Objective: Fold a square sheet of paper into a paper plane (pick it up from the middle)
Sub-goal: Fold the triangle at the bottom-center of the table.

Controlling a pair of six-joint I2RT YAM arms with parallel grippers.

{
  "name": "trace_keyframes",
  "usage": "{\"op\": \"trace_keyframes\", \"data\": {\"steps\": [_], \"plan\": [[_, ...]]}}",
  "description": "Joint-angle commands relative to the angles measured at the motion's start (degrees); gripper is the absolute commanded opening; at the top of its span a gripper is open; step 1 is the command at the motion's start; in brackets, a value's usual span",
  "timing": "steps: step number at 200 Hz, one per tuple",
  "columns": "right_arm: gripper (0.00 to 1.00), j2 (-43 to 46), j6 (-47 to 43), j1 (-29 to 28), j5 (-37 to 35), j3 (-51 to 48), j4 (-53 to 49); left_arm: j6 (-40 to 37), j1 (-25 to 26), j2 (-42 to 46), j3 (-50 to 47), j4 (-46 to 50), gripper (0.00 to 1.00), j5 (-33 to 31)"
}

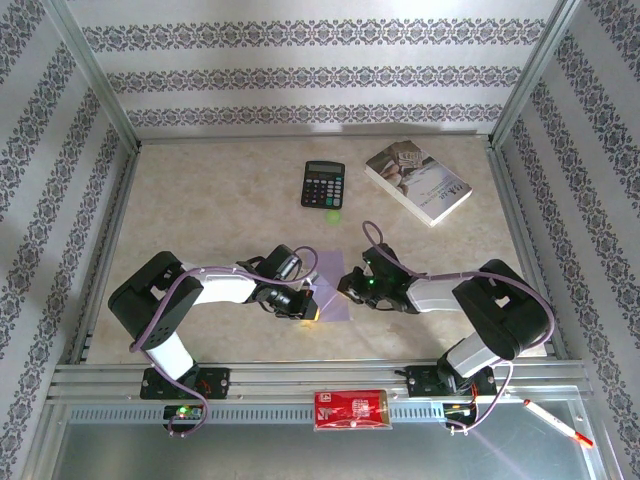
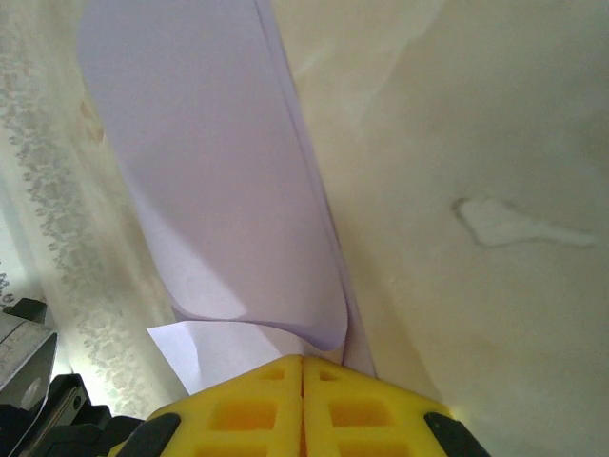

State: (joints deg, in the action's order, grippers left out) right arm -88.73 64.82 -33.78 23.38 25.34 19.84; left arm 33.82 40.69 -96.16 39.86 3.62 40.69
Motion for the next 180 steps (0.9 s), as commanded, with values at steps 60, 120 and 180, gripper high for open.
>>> {"op": "trace_keyframes", "data": {"steps": [60, 120, 180], "plan": [[0.09, 8.6, -9.1, 3.7, -4.0, 0.6, -9.9, -1.6, -1.0, -2.2, -2.0, 12.6, 0.00, -6.9], [0.08, 9.3, -2.3, -9.1, -7.8, 0.3, -6.3, -1.5, -1.0, -2.1, -1.8, 12.4, 0.00, -7.0], [0.08, 1.9, 1.4, -14.2, -7.0, 2.5, 0.1, -1.7, -1.0, -1.8, -2.0, 12.4, 0.00, -7.1]]}}
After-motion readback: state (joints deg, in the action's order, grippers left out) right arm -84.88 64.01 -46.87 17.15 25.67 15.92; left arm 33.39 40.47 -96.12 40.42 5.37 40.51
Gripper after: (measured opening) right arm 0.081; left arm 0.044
